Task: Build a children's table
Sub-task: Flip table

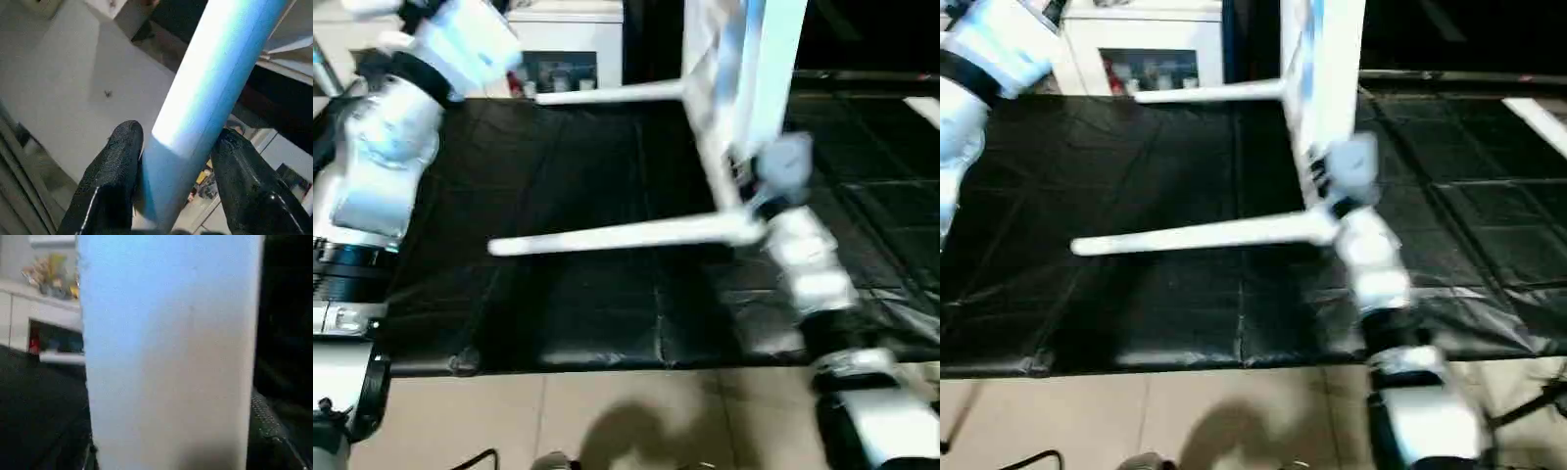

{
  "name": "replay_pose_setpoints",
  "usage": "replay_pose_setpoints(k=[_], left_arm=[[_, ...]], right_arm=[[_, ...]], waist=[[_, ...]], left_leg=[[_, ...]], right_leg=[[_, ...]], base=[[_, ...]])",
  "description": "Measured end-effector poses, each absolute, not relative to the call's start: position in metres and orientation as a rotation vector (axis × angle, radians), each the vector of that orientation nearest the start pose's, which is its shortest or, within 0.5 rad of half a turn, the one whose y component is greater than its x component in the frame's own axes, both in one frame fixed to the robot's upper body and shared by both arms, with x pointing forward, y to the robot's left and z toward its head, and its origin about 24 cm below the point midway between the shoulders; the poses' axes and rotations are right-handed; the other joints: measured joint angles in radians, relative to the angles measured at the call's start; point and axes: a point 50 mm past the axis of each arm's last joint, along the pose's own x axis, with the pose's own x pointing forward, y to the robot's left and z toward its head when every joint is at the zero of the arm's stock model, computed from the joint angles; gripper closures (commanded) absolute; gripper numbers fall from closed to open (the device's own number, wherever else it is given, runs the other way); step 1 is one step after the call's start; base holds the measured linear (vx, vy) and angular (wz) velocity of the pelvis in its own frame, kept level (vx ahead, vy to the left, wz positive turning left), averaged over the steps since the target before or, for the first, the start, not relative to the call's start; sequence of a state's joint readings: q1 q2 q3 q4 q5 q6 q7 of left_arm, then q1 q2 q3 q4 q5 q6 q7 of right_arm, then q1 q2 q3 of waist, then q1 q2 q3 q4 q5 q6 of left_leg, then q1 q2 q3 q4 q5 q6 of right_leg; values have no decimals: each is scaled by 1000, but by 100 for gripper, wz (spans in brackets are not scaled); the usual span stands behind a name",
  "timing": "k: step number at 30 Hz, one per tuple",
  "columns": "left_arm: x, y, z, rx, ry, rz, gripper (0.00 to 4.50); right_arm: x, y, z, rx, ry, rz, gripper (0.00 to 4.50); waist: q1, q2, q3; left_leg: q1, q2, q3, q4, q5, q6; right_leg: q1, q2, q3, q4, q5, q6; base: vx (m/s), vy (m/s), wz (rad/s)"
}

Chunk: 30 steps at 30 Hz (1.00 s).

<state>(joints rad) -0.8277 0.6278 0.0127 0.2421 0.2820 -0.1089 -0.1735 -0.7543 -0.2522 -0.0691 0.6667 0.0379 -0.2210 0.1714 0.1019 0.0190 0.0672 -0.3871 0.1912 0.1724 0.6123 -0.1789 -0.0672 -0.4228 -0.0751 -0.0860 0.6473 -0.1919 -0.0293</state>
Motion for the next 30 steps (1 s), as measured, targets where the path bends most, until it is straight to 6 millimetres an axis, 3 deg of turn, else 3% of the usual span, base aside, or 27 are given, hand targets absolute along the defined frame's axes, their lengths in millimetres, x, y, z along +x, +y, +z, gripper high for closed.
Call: replay_pose_setpoints(k=[11,12,13,18,24,30], left_arm=[[312,234,255,654,-579,17,247],[309,234,252,643,-574,16,247],[305,236,249,619,-566,19,247],[304,243,243,577,-520,34,252],[305,252,240,555,-448,71,252],[305,250,239,542,-424,73,255]], right_arm=[[390,-187,236,-448,-380,313,259],[391,-187,242,-467,-380,326,203],[390,-187,249,-488,-380,352,203],[392,-180,255,-501,-383,408,162],[392,-163,257,-475,-440,482,114],[388,-155,268,-483,-529,551,71]], waist=[[-4,-1,-2],[-3,-2,-3],[-2,-5,-4],[1,-21,-16],[-16,-22,-16],[-14,-21,-16]], left_leg=[[3,0,1,2,2,3],[3,0,1,2,2,3],[3,0,1,2,2,3],[7,1,-1,2,2,3],[18,1,-1,4,2,3],[18,0,-2,4,2,3]], right_leg=[[6,-1,-1,1,1,1],[6,-1,-1,1,1,1],[6,-1,-1,1,0,1],[10,-1,-3,0,-3,6],[20,-1,-2,0,-3,8],[21,-1,-3,0,-3,8]], base=[[0,0,0],[0,0,0],[0,0,0],[0,0,0],[0,0,0],[0,0,0]])
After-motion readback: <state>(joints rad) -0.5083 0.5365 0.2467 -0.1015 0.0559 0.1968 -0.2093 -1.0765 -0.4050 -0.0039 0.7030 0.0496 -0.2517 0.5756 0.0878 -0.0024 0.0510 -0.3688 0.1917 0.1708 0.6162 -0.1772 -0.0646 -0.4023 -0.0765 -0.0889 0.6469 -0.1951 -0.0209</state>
